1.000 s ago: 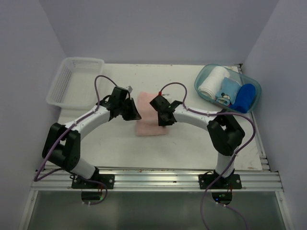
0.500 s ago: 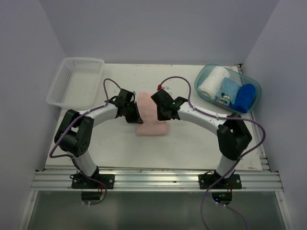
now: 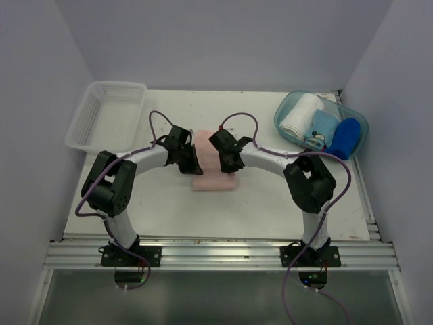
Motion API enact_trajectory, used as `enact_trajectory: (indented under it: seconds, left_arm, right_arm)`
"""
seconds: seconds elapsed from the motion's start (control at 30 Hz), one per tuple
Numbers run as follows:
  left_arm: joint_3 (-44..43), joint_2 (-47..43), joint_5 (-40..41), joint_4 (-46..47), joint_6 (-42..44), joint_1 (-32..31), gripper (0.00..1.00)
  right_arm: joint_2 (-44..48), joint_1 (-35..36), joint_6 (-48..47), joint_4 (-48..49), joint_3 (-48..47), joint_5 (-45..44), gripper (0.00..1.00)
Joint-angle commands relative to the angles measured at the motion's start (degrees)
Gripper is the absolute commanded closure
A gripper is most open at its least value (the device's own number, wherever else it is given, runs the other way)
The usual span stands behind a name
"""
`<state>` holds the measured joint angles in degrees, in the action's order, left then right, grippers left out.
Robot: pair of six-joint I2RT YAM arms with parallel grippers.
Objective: Roll the towels
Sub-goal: Roll the towel
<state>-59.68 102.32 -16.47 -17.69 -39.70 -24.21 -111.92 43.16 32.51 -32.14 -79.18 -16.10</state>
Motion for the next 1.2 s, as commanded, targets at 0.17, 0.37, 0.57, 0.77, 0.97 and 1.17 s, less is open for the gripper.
enact_trajectory:
  seconds: [0.17, 0.37, 0.57, 0.77, 0.97, 1.17]
  left_arm:
    - [9.7, -6.9, -1.8, 2.2, -0.6, -3.9, 0.95]
    - [14.9, -14.8, -2.6, -0.1, -3.7, -9.9, 0.95]
    - [8.6, -19.2, 2.1, -8.7, 0.9, -9.9, 0.92]
    - [4.1, -20.4, 5.2, -12.0, 6.9, -9.9, 0.81]
    - [-1.6, -19.4, 15.7, -15.2, 12.9, -14.5, 0.60]
    - [-7.4, -14.1, 27.1, -18.0, 18.0, -26.6, 0.42]
  right_arm:
    - [-1.5, -1.0, -6.6, 2.8, -2.9, 1.8, 0.96]
    - [-0.8, -1.1, -9.7, 3.2, -3.5, 5.4, 0.97]
    - [5.6, -1.0, -9.9, 1.8, -4.2, 5.0, 0.88]
    - [17.2, -3.5, -2.4, 2.9, 0.8, 3.6, 0.55]
    - [29.0, -11.1, 8.1, 6.8, 18.5, 9.0, 0.54]
    - [34.4, -14.1, 10.1, 5.5, 26.1, 10.1, 0.54]
